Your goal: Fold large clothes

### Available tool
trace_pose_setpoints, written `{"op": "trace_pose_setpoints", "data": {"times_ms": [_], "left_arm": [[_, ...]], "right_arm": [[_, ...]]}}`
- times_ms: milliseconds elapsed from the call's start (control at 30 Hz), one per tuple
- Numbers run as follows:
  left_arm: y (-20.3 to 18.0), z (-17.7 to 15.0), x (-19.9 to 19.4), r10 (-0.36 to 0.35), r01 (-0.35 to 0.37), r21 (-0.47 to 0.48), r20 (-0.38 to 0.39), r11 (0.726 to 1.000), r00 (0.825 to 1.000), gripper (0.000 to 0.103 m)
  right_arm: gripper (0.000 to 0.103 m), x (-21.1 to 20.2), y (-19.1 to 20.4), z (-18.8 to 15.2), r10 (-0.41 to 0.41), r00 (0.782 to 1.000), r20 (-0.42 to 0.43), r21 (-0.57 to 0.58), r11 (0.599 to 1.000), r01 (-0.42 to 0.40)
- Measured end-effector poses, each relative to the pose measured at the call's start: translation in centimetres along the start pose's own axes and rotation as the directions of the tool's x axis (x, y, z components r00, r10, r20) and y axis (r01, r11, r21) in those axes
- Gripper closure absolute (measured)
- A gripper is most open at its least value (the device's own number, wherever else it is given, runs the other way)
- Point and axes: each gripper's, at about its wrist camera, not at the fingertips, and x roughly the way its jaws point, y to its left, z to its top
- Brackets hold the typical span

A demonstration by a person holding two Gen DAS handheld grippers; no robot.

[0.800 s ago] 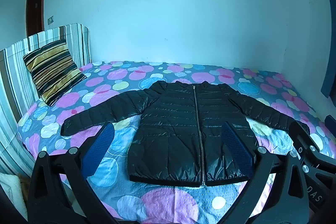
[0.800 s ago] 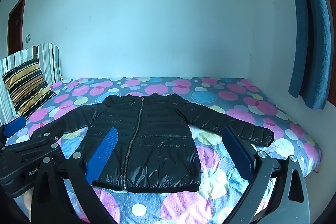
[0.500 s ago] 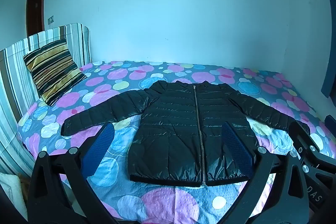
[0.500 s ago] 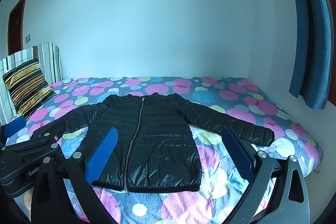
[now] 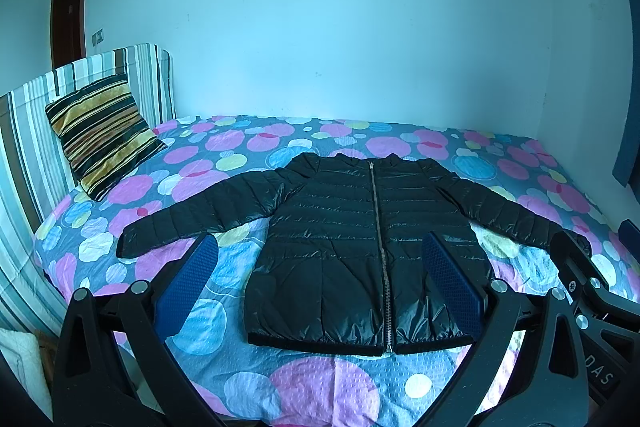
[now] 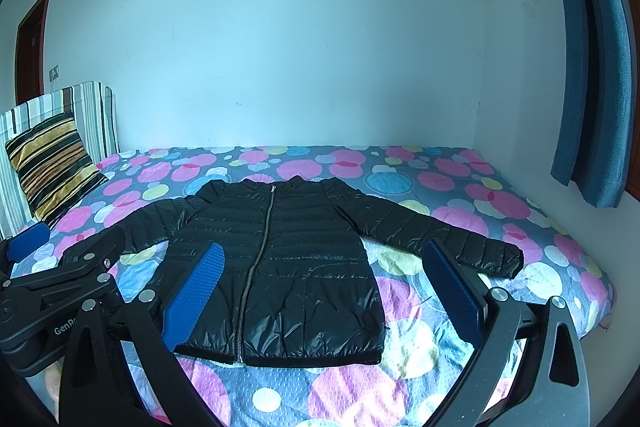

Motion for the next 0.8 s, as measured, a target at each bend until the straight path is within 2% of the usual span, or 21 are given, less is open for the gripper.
{"op": "trace_pose_setpoints", "data": {"times_ms": [800], "left_arm": [[0.00, -0.01, -0.01, 0.000, 0.000, 0.000, -0.001, 1.000, 1.000, 0.002]], "right_arm": [[0.005, 0.21, 0.14, -0.24, 0.001, 1.000, -0.002, 0.001, 1.000, -0.001]]}}
